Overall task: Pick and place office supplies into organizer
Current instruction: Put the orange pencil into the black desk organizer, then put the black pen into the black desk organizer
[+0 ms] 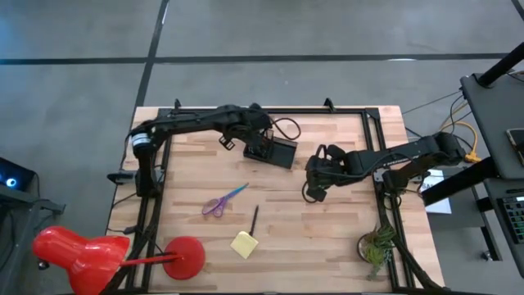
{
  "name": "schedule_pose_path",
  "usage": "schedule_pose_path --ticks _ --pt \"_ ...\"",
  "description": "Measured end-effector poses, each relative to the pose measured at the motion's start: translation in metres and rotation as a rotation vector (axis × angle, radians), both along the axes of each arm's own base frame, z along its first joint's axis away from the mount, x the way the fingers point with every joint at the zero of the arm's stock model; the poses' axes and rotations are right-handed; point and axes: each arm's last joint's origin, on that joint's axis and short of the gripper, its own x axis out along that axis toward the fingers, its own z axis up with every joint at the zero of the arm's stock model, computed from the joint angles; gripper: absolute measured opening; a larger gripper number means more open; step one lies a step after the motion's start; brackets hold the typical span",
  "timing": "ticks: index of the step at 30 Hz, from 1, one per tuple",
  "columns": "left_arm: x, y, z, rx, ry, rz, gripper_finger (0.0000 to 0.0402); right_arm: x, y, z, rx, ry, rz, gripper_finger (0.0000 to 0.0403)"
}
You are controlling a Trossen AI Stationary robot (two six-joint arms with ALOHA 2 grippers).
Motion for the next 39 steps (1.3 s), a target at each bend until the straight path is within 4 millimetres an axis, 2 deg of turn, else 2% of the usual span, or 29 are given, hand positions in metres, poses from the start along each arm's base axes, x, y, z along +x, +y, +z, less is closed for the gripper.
schedule_pose_path --ticks 5,9,16,20,25,29,34,39 --pt "0.007 0.002 0.005 0.06 -0.112 0.051 0.0015 0.0 0.0 0.0 0.0 0.0 0.0 0.0072" --pt "0.004 0.002 0.014 0.081 -0.159 0.076 0.002 0.0 0.0 0.0 0.001 -0.002 -0.002 0.0071" --pt "-0.007 -0.007 0.034 0.058 -0.336 0.232 0.0069 0.001 0.0 0.0 0.001 -0.013 -0.005 0.007" --pt "-0.027 -0.026 0.052 -0.093 -0.472 0.39 0.0094 0.006 -0.001 0.0 0.017 -0.069 -0.012 0.0074" --pt "-0.06 -0.065 0.06 -0.386 -0.545 0.503 0.0104 0.027 -0.001 -0.007 0.06 -0.144 0.081 0.0079" --pt "-0.093 -0.096 0.052 -0.46 -0.593 0.56 0.0104 0.049 -0.005 -0.02 0.124 -0.16 0.196 0.0082" --pt "-0.13 -0.13 0.02 -0.613 -0.686 0.692 0.0104 0.088 -0.004 -0.046 0.301 -0.141 0.358 0.0079" --pt "-0.155 -0.156 -0.015 -0.804 -0.811 0.821 0.0105 0.129 0.008 -0.069 0.213 -0.019 0.64 0.0078"
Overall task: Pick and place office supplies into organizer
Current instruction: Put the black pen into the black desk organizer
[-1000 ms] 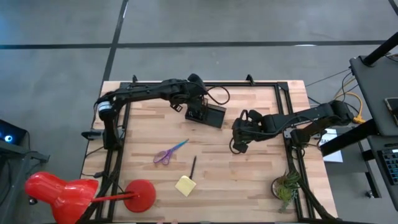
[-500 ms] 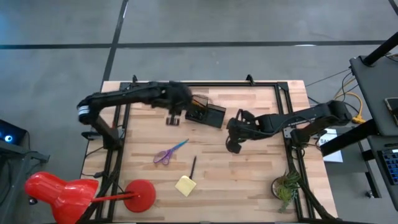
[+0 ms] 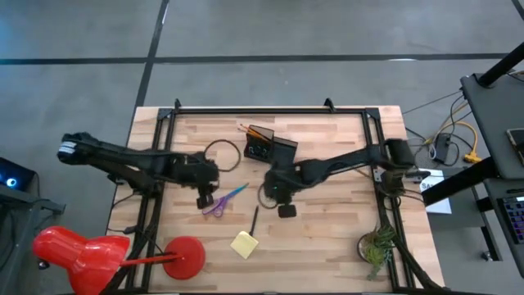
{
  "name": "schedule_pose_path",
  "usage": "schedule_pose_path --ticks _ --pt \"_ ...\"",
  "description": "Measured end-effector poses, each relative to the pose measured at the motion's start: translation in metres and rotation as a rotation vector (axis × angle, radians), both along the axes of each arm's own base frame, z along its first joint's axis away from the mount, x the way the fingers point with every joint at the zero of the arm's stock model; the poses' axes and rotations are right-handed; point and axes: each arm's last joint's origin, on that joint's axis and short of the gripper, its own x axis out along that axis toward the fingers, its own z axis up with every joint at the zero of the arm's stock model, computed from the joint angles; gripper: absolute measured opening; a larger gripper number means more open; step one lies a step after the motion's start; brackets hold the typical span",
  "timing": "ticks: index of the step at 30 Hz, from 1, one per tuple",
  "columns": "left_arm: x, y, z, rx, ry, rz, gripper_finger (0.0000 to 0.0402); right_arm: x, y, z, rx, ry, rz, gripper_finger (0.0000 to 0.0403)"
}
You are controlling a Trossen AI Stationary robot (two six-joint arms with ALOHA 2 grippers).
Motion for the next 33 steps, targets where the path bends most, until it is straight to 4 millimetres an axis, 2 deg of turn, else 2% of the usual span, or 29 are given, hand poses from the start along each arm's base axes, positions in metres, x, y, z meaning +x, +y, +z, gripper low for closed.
schedule_pose_path --ticks 7,11,15,23,28,33 --pt "-0.019 -0.018 -0.029 -0.205 -0.084 0.145 0.0105 0.048 0.005 -0.008 -0.083 0.119 0.185 0.0092" --pt "-0.023 -0.021 -0.041 -0.262 -0.059 0.21 0.0105 0.067 0.012 -0.01 -0.127 0.135 0.311 0.0102" --pt "-0.025 -0.024 -0.047 -0.265 -0.036 0.2 0.0105 0.081 0.018 -0.014 -0.137 0.156 0.366 0.0108" --pt "-0.026 -0.025 -0.051 -0.26 -0.028 0.182 0.0105 0.094 0.021 -0.026 -0.103 0.228 0.393 0.0084" --pt "-0.027 -0.025 -0.053 -0.255 -0.019 0.182 0.0105 0.094 0.023 -0.027 -0.103 0.231 0.397 0.0069" --pt "-0.027 -0.024 -0.054 -0.248 -0.017 0.173 0.0105 0.094 0.026 -0.026 -0.086 0.221 0.414 0.0073"
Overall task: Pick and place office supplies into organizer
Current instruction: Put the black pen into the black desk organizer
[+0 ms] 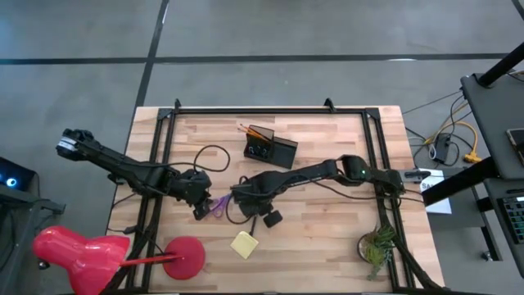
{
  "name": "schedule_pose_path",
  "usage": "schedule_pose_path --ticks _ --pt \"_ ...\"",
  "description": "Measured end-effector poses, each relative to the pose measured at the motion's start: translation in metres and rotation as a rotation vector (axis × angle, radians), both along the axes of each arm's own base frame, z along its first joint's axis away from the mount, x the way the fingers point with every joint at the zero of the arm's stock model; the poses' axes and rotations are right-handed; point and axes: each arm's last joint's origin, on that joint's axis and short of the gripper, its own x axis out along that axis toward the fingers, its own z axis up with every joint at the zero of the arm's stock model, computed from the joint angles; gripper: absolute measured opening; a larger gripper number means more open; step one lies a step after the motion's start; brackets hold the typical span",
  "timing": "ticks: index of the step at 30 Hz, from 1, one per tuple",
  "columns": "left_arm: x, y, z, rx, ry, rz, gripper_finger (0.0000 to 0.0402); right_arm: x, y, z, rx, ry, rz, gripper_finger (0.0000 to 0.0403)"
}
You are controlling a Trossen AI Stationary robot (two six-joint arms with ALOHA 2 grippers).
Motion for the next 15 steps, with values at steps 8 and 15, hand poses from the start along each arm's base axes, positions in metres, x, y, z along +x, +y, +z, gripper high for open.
schedule_pose_path --ticks 8,15 --pt "0.0 0.0 0.0 0.003 0.0 -0.005 0.0105 0.0008 0.0079 -0.0012 -0.006 -0.03 0.086 0.0093" --pt "0.0 0.0 0.0 0.003 0.0 -0.005 0.0105 0.0009 0.0066 -0.0062 -0.014 -0.04 0.108 0.0102"
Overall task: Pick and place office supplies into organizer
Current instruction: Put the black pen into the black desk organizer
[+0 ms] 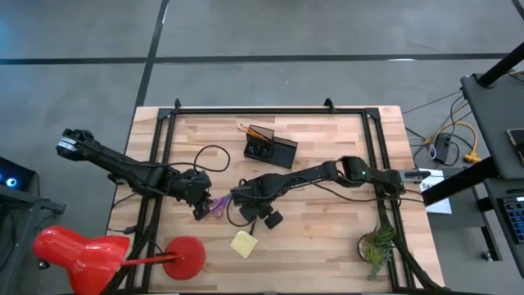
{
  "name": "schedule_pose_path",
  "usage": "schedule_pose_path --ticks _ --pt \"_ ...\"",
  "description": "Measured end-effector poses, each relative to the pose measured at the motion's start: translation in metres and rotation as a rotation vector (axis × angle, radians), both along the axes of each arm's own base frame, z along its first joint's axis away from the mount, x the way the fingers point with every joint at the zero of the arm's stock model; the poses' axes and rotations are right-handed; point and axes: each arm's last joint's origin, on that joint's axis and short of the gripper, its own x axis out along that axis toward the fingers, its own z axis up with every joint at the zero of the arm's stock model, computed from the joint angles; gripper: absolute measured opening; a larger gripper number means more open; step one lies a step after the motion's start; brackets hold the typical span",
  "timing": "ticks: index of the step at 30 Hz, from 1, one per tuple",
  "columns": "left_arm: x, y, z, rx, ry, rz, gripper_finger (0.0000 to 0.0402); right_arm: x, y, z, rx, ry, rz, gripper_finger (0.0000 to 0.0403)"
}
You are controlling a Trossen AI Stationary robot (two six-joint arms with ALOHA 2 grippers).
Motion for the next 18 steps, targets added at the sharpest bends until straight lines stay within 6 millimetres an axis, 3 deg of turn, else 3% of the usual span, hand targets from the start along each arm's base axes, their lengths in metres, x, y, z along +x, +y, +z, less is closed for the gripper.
schedule_pose_path --ticks 9,18 --pt "0.001 0.0 0.002 -0.003 -0.008 0.0 0.0105 -0.001 0.0 -0.005 0.003 0.005 -0.017 0.0082" --pt "0.002 -0.001 0.002 -0.007 -0.019 0.0 0.0105 -0.013 -0.003 -0.017 0.032 0.119 -0.27 0.0045"
